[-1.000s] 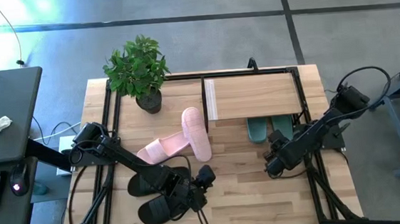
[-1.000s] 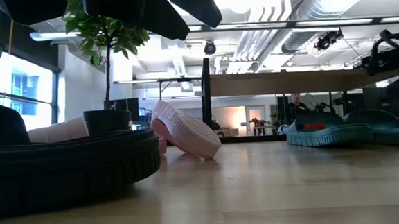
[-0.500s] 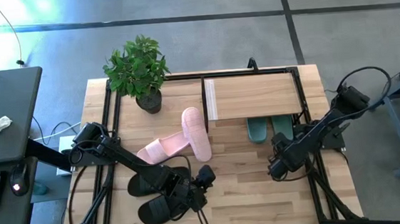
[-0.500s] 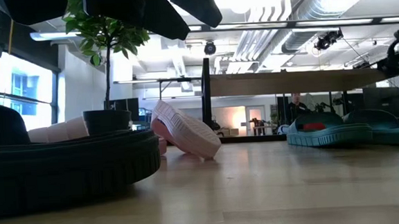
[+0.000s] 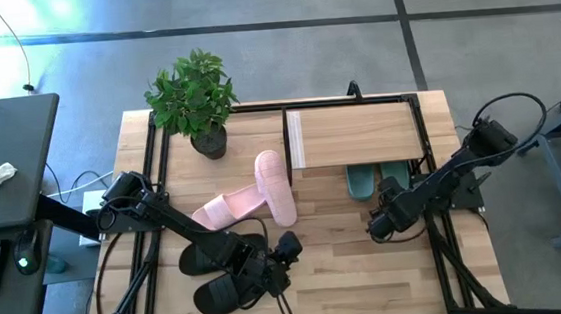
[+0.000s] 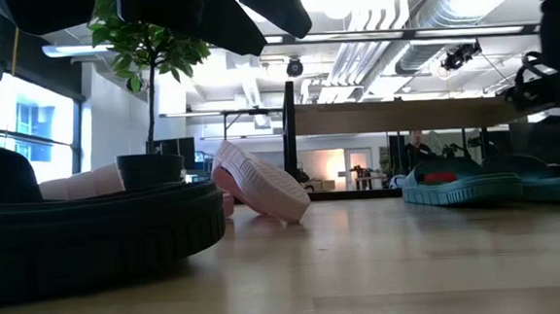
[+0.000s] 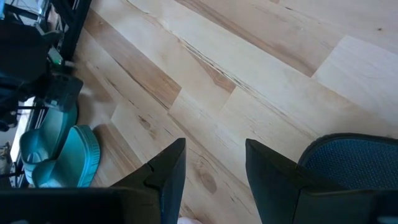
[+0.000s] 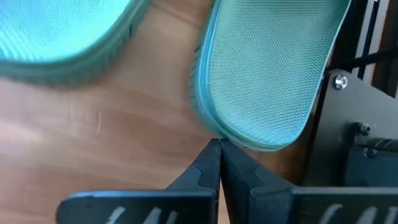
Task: Pick and place slides into the shelf
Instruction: Adjust the green slides
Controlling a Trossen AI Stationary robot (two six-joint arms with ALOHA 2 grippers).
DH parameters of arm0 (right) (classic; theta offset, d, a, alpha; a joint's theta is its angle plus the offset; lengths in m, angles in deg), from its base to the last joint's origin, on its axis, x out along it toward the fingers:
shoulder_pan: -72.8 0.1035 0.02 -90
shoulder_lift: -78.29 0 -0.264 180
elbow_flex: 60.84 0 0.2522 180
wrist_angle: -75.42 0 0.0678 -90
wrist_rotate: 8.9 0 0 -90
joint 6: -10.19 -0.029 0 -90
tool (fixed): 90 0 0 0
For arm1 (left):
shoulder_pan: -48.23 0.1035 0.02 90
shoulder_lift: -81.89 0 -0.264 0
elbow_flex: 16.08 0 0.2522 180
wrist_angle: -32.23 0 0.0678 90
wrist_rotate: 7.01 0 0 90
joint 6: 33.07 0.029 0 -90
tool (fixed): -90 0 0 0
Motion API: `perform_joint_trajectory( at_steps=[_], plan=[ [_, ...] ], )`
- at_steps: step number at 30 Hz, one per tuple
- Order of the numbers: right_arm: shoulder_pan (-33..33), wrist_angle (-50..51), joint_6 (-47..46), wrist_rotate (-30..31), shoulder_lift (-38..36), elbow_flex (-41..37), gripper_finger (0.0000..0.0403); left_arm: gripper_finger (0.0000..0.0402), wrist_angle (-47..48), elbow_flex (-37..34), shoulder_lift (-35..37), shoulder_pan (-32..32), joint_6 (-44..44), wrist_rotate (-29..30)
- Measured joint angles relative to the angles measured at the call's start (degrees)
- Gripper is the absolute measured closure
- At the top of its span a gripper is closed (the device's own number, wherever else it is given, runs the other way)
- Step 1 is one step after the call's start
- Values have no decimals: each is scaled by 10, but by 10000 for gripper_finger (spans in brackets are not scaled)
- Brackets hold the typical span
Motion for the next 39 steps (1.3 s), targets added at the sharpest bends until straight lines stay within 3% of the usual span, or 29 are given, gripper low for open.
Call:
perform_joint_trajectory(
  at_steps=[14, 22, 29, 34, 39],
  plan=[
    [-19, 3, 3, 21, 0, 2, 403, 252, 0, 0, 0, 0, 0, 0],
    [17, 59, -2, 62, 0, 83, 403, 252, 0, 0, 0, 0, -1, 0],
    [1, -148, 154, 116, 1, 97, 403, 252, 0, 0, 0, 0, 0, 0],
    [-30, -147, 181, 137, 17, 87, 403, 252, 0, 0, 0, 0, -1, 0],
    [-63, -207, 250, 106, 61, 87, 403, 252, 0, 0, 0, 0, -2, 0]
  ],
)
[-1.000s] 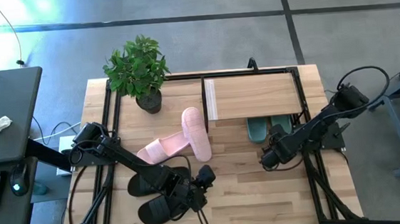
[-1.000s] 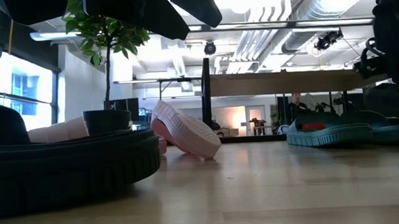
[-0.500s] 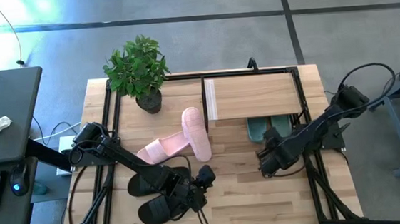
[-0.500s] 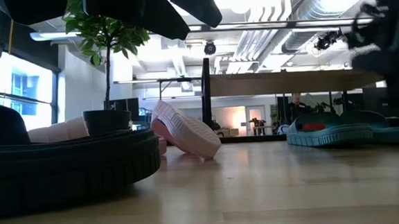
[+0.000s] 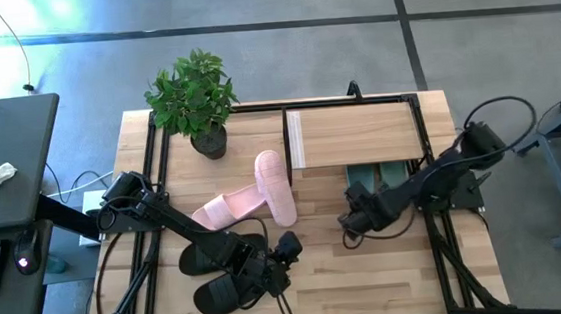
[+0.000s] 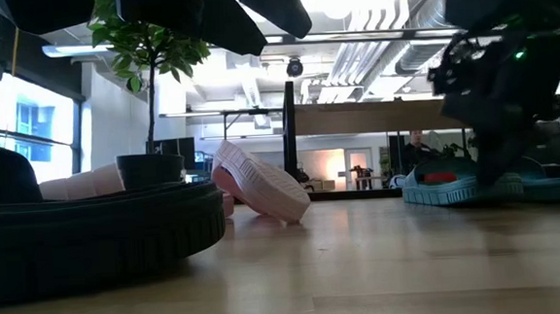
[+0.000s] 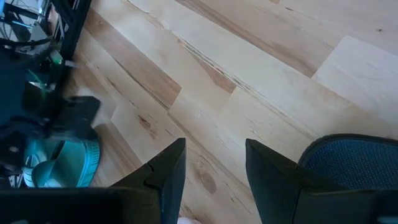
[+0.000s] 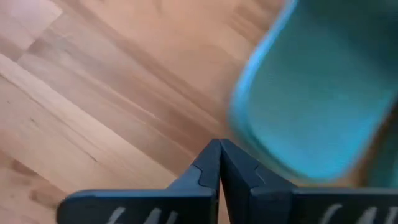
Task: Pick and place slides into the shelf
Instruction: Adjust the green slides
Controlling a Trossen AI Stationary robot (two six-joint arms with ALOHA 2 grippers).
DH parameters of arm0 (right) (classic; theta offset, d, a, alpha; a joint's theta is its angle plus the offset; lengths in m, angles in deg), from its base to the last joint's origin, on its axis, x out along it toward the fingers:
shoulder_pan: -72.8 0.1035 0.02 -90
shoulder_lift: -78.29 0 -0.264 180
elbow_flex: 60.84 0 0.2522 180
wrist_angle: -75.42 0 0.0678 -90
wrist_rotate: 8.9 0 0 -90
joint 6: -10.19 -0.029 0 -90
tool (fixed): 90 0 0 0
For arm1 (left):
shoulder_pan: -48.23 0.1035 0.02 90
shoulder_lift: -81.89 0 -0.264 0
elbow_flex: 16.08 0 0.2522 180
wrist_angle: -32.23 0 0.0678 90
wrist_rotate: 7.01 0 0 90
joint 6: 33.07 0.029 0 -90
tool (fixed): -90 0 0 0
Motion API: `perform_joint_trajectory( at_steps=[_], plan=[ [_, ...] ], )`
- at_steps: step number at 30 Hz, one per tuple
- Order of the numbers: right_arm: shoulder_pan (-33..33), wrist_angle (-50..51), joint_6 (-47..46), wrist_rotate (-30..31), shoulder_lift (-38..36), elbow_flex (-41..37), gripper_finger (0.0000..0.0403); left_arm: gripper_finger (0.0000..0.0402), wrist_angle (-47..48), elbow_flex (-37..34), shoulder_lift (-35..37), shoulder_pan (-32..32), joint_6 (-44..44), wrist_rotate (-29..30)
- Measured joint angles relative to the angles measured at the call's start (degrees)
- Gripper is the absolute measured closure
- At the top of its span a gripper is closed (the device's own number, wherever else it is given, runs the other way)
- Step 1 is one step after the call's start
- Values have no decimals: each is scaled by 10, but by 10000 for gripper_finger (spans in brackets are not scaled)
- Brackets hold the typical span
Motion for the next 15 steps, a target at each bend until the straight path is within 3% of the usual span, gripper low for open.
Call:
perform_joint_trajectory(
  at_steps=[4, 15],
  plan=[
    [-14, -36, 25, 0, 27, 0, 403, 252, 0, 0, 0, 0, 0, 0],
    [-40, -12, 21, 23, 33, 0, 403, 252, 0, 0, 0, 0, 0, 0]
  ],
)
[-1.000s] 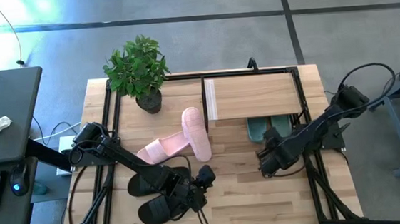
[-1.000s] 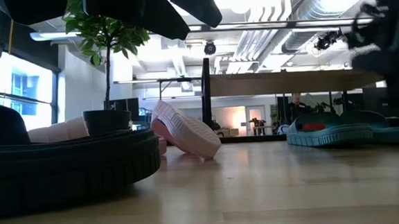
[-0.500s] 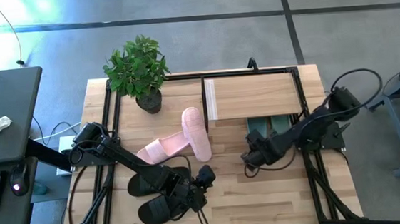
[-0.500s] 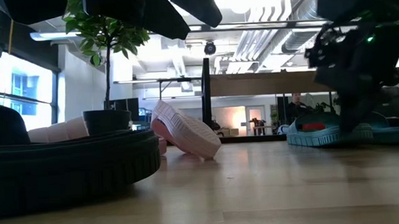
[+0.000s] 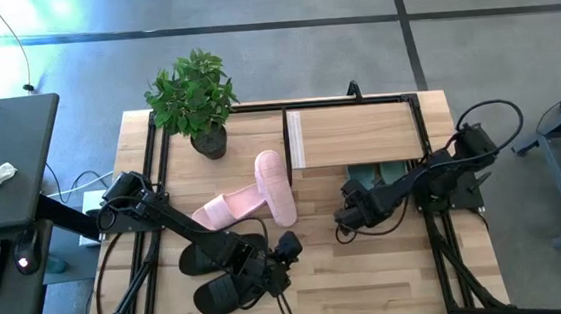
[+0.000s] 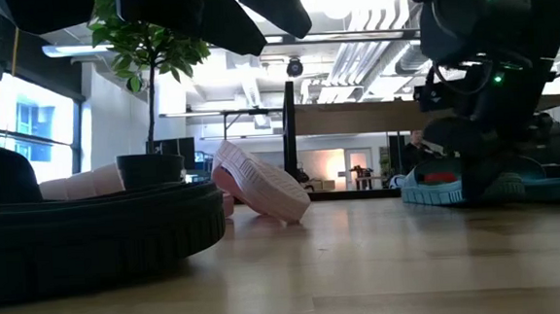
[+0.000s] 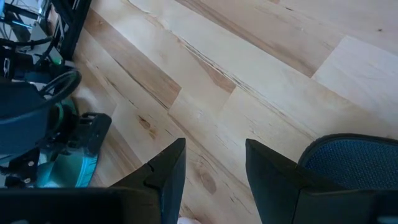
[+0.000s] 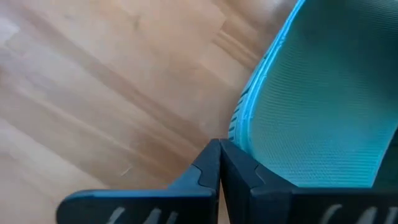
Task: Pick and place slides into the shelf
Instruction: Adjust the green slides
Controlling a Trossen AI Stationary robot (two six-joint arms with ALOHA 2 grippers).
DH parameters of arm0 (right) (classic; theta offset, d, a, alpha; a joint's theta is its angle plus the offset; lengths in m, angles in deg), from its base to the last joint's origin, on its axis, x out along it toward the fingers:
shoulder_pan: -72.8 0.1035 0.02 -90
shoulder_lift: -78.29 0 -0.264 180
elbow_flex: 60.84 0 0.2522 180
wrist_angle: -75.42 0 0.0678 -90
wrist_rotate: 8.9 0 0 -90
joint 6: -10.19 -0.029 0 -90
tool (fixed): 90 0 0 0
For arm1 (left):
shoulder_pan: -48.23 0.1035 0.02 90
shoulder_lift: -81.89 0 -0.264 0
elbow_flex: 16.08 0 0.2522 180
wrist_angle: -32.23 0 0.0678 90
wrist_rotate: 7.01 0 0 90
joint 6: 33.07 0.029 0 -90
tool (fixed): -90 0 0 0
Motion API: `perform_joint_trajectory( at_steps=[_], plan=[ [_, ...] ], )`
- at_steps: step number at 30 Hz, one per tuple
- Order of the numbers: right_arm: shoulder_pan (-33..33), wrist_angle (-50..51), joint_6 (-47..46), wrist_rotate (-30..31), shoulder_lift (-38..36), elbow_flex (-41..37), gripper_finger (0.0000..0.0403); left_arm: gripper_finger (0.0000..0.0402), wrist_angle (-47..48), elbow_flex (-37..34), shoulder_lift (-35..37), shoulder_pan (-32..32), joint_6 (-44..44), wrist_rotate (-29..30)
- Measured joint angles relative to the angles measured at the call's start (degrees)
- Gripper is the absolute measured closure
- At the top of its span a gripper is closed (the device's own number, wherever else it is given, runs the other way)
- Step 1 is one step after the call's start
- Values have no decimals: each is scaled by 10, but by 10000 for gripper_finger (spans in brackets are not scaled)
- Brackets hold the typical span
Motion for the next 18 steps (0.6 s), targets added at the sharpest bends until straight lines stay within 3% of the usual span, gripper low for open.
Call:
perform_joint_trajectory(
  at_steps=[18],
  plan=[
    [-12, 54, -35, 0, 0, 0, 403, 252, 0, 0, 0, 0, 1, 0]
  ],
)
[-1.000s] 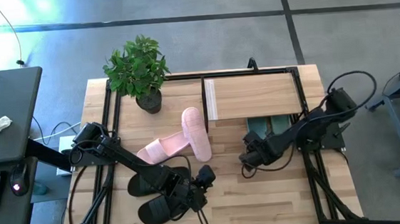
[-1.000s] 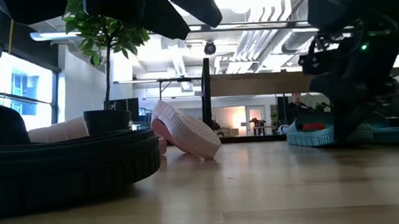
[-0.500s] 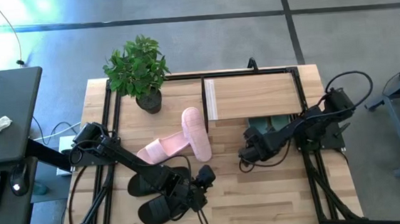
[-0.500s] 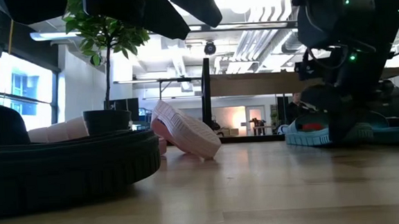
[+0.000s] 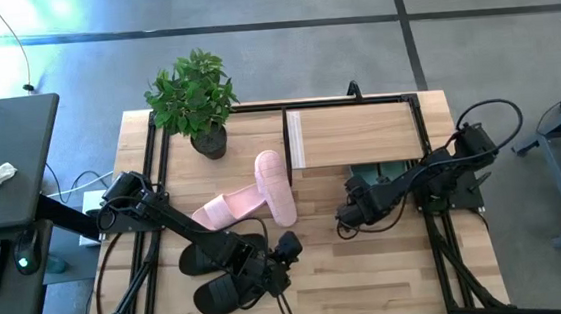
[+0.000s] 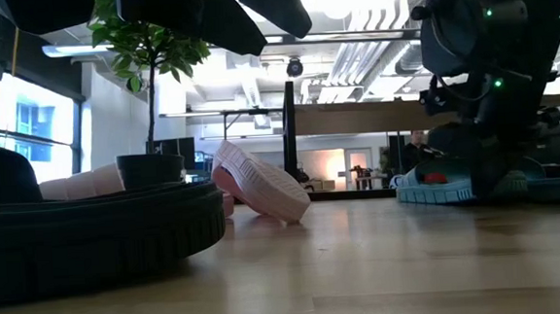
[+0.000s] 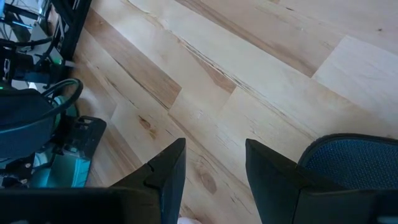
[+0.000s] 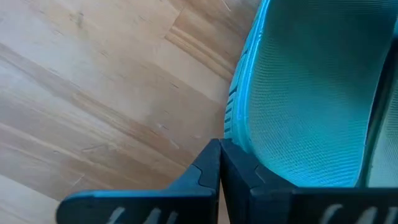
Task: Pick and place slides into the shelf
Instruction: Adjust the green slides, then put the right pink slide under the shelf
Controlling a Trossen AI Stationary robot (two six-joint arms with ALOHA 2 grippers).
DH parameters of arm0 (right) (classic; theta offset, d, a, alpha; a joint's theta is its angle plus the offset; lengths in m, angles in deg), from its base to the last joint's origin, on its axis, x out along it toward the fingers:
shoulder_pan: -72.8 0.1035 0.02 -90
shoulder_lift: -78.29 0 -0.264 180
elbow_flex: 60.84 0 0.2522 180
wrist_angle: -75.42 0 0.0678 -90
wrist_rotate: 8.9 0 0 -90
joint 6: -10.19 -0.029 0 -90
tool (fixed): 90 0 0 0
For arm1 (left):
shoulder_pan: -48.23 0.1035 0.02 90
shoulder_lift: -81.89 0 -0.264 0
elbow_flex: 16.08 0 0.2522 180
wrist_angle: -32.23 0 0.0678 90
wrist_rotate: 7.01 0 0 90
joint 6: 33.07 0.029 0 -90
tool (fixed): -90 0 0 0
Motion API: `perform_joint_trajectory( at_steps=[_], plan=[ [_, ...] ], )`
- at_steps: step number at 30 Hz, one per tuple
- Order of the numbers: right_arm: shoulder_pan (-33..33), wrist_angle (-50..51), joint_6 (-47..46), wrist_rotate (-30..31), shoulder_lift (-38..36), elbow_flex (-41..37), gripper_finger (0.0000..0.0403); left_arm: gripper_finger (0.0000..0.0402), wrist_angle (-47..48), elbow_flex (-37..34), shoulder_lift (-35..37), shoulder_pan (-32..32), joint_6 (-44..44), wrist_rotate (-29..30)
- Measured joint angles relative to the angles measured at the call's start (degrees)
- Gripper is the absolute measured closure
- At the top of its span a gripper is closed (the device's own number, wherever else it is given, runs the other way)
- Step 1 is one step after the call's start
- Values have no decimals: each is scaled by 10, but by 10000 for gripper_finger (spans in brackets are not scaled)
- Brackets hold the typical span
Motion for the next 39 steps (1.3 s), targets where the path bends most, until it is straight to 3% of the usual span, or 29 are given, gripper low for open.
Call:
perform_joint_trajectory(
  at_steps=[8, 15, 20, 23, 26, 34, 39],
  plan=[
    [17, -15, 25, 14, 0, 14, 403, 252, 1, 0, 0, 0, 0, 0],
    [56, -41, 167, 69, 0, 72, 403, 252, 108, 0, 0, 0, -27, 16],
    [82, -60, 237, 128, 0, 105, 403, 252, 236, 0, 0, 0, -104, 87],
    [96, -71, 270, 168, 0, 111, 403, 252, 277, 0, 0, 0, -148, 141],
    [111, -86, 287, 194, 0, 104, 403, 252, 301, 0, 0, 1, -184, 158],
    [148, -100, 277, 226, 0, 76, 403, 252, 254, -59, 1, 26, -192, 212],
    [162, -102, 277, 241, 0, 75, 403, 252, 149, -138, 1, 46, -161, 238]
  ],
)
